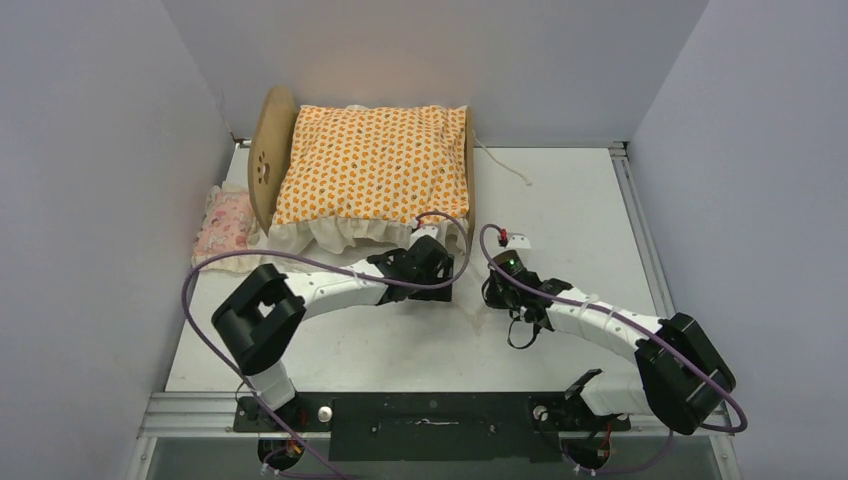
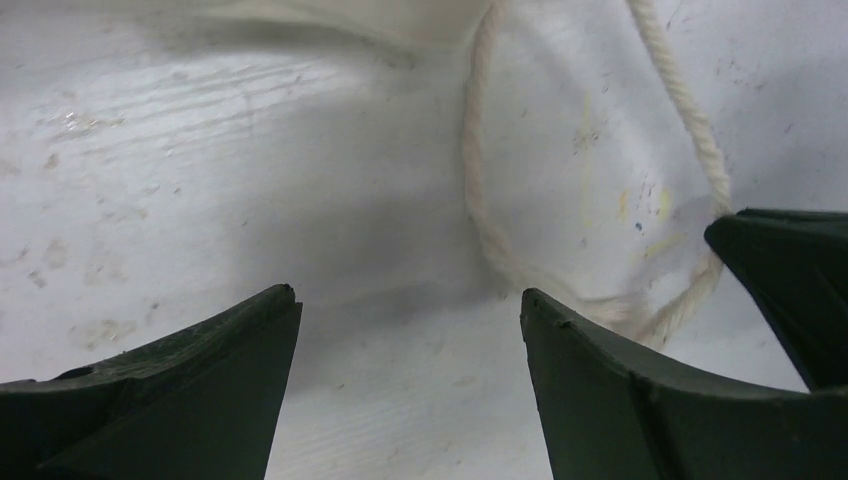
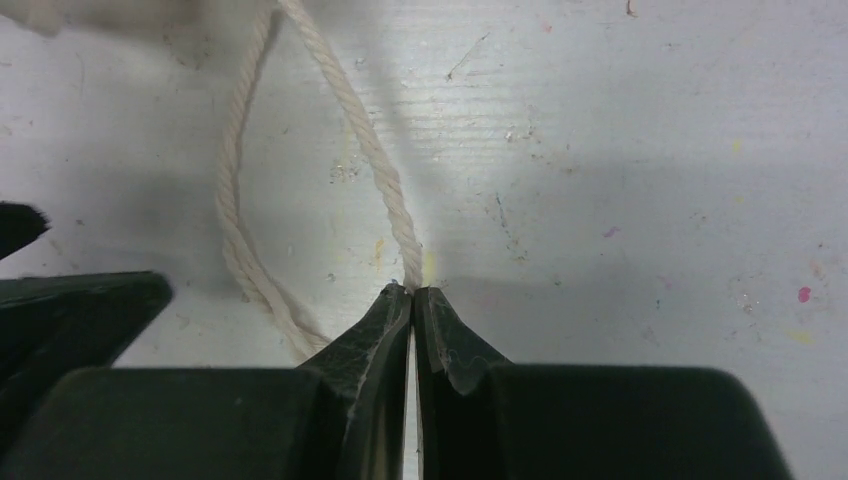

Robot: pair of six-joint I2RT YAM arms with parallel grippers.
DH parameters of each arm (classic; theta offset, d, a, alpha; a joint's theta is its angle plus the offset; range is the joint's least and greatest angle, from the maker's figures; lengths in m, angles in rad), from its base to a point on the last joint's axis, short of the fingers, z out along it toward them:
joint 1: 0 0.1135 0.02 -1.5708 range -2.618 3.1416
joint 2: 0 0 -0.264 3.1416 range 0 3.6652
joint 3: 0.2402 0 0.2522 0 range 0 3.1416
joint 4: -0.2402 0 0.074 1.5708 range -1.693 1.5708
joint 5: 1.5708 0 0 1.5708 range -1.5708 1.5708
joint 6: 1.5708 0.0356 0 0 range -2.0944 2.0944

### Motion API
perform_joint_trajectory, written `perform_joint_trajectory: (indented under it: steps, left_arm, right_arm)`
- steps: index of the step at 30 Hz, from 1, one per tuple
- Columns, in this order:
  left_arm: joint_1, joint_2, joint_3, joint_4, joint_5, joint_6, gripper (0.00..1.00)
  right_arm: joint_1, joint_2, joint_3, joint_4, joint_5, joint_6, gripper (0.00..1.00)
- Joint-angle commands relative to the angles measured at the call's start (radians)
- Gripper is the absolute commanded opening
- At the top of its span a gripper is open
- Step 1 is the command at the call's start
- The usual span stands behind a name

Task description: Set up the pet bed

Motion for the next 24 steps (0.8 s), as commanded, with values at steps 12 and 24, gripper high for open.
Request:
perform_joint_trajectory:
  steps: [12,24]
  left_arm:
    - [-0.110,0.270,0.187,-0.006,-0.181,-0.082,0.32]
    - [-0.114,-0.023,0.017,-0.213,-0.285,-0.074,0.00]
  right_arm:
    - [-0.081,-0.093,-0.008,0.038,-0.158,-0.052,0.05]
    - [-0.091,-0.199,0.142,-0.114,-0.219,-0.108,0.05]
